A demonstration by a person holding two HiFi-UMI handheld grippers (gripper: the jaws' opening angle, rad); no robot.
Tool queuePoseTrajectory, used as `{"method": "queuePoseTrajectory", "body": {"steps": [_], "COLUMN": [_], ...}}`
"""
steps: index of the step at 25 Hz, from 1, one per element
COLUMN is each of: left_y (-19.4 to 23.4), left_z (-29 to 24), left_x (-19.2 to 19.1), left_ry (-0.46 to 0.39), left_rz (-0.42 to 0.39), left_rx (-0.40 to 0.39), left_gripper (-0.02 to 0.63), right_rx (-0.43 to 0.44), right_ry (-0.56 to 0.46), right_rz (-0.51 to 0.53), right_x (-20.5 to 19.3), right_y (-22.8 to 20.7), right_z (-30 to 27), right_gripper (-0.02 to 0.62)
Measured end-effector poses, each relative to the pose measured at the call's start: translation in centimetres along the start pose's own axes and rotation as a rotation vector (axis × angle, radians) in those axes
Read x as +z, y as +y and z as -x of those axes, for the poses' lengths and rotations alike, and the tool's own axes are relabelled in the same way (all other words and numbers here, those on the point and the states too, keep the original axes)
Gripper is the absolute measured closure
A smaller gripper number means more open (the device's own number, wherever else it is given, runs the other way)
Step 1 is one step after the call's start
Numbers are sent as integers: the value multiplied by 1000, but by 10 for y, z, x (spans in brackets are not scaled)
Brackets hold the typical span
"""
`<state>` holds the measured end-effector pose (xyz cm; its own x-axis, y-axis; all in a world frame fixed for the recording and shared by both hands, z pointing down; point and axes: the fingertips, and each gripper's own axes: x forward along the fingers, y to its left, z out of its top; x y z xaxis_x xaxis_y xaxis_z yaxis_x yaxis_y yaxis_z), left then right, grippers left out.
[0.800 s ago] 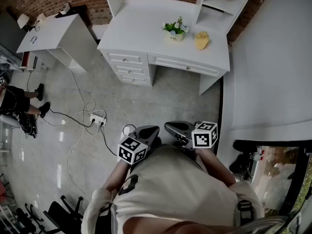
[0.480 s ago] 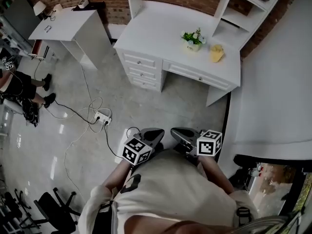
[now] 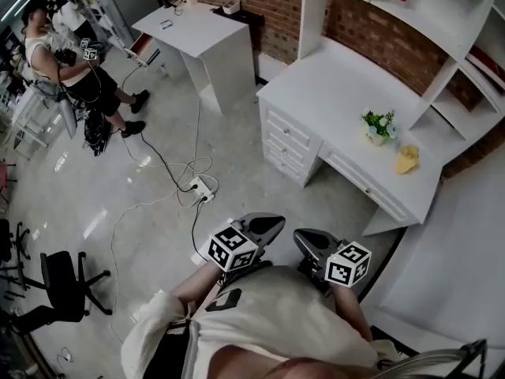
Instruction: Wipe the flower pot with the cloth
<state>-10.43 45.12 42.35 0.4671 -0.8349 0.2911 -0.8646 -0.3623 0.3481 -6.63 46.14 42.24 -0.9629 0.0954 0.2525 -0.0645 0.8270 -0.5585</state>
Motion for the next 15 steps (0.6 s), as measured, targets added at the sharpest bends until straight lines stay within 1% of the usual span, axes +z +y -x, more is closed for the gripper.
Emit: {"method": "queuePoseTrajectory", "body": {"steps": [3,5,8,11,13,15], "left_y": [6,2,-8,-16,-21,-26], "left_z": [-10,-25,-52,-74,-93,-112], "left_x": [28,38,42,45,47,45], "left_ry": [-79,-109,-129,-135,-115,-77], "left_rz": [-12,-17,1,7,-18,-48], "left_rx": [91,126,151,177,190,199], "left_gripper": [586,586,586,586,586,586], "right_rx": [49,85,152,202,211,207], "right_ry": [32,28,20,36,42,31], "right_rz": [131,166,157,171,174,148], "right_x": [22,34,43,51,56,59], "right_y": [-8,-13,-25,-39,-52,-66], "right_z": [1,12,29,40,51,63], "right_gripper": [584,584,584,584,584,584]}}
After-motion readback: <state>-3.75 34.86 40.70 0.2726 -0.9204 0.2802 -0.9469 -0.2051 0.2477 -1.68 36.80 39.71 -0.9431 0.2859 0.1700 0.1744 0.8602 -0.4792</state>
